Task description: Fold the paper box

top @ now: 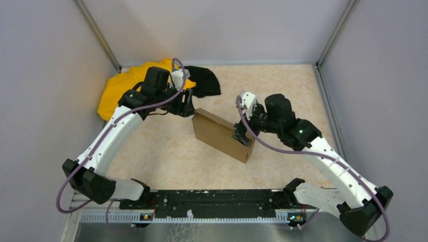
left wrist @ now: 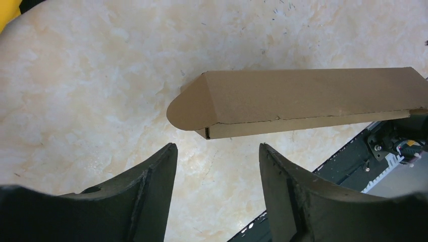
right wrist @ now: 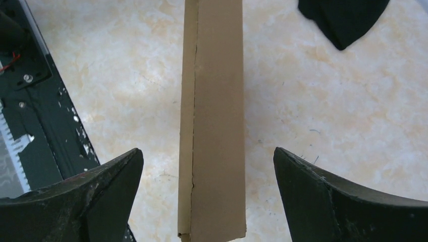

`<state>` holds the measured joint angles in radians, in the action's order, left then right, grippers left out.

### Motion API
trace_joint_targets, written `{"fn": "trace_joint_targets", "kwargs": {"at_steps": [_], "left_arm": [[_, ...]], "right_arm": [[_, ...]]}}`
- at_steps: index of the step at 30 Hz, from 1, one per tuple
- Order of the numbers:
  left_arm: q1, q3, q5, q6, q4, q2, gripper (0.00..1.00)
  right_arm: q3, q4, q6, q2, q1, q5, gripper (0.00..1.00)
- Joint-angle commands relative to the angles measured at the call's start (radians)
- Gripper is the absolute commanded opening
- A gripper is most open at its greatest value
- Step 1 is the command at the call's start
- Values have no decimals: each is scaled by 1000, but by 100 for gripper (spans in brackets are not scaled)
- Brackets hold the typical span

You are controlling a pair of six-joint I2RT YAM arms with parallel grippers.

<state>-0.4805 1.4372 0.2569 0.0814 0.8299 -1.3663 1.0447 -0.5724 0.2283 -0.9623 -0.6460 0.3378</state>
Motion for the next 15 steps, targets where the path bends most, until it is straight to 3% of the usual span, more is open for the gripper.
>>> {"fn": "trace_joint_targets", "kwargs": {"at_steps": [1,2,3,4,15], "left_arm": [[5,-25,-12,-3,-29,22,71],[5,-36,-5,-4,-38,28,76],[7,-48,4,-4,-51,34,93],[10,-59,9,-5,-61,38,98],[63,-130,50,-41,-155,104,99]], "right_arm": [[75,-92,54,-98,-11,57,99],[80,-104,63,-114,-11,61,99],[81,-112,70,-124,-11,65,99],[82,-115,76,-133,-10,68,99],[111,-185,104,-196,-16,85,94]]}}
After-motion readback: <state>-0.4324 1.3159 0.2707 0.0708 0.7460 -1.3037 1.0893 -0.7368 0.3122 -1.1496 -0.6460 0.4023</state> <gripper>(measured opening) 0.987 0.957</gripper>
